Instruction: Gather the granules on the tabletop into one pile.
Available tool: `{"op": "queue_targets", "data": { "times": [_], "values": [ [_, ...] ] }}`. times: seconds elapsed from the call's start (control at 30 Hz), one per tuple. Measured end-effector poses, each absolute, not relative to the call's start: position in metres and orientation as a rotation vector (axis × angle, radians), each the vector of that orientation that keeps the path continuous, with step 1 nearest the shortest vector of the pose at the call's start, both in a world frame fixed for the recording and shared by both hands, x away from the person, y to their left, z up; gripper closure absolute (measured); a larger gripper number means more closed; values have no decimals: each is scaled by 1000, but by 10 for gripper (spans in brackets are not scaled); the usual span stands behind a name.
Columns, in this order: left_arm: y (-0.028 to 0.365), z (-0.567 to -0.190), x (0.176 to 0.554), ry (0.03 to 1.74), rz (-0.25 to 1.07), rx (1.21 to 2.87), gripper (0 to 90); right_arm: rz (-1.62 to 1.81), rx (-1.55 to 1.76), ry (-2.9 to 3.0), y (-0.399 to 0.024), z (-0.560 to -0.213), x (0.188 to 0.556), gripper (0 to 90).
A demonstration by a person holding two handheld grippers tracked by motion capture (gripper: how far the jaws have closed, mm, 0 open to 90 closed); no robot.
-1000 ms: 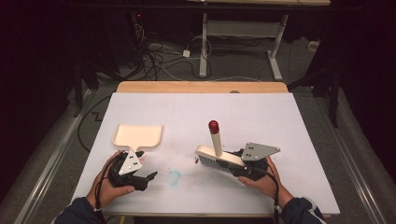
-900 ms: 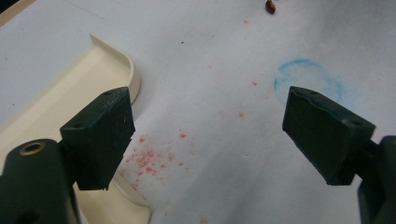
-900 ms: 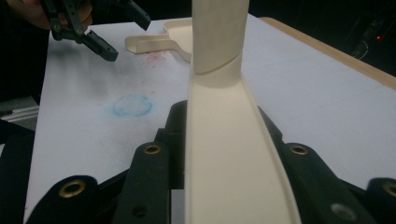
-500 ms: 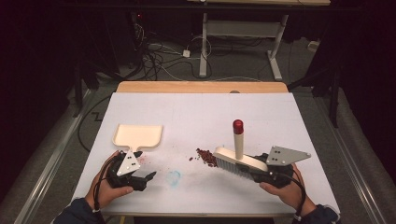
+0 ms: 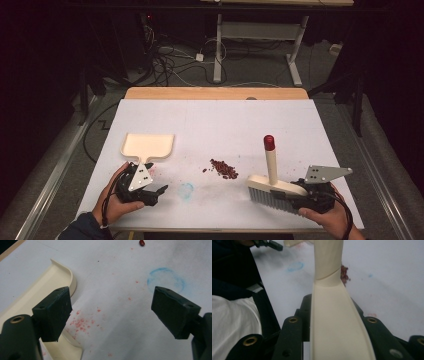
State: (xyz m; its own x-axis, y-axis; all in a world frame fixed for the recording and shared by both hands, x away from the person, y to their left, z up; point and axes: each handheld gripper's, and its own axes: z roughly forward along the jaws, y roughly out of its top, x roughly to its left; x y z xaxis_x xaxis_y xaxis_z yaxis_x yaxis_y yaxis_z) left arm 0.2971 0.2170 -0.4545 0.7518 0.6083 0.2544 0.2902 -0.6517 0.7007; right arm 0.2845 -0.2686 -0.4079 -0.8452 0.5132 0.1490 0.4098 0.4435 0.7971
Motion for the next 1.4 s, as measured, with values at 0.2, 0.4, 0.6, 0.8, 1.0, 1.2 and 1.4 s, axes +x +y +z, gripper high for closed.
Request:
{"op": "queue_targets", "data": {
  "times": [0.2, 0.4, 0.6, 0.8, 1.0, 1.2, 1.4],
  "values": [
    [215, -455, 297, 667, 633, 2302, 158, 1321, 960, 2577, -278, -416, 302, 674],
    [213, -457, 297, 660, 636, 2317, 158, 1253, 1102, 2594, -290, -421, 333, 647],
    [211, -458, 297, 653, 630, 2323, 158, 1203, 1198, 2600, -299, -429, 362, 592],
    [210, -458, 297, 637, 633, 2332, 158, 1198, 1252, 2537, -312, -425, 377, 443],
    [208, -460, 297, 632, 622, 2341, 158, 1129, 1348, 2514, -327, -434, 393, 314],
    [207, -461, 298, 631, 616, 2345, 158, 1012, 1397, 2362, -343, -435, 397, 383],
    [204, -462, 300, 626, 610, 2350, 158, 808, 1317, 2262, -324, -442, 404, 574]
  ]
}}
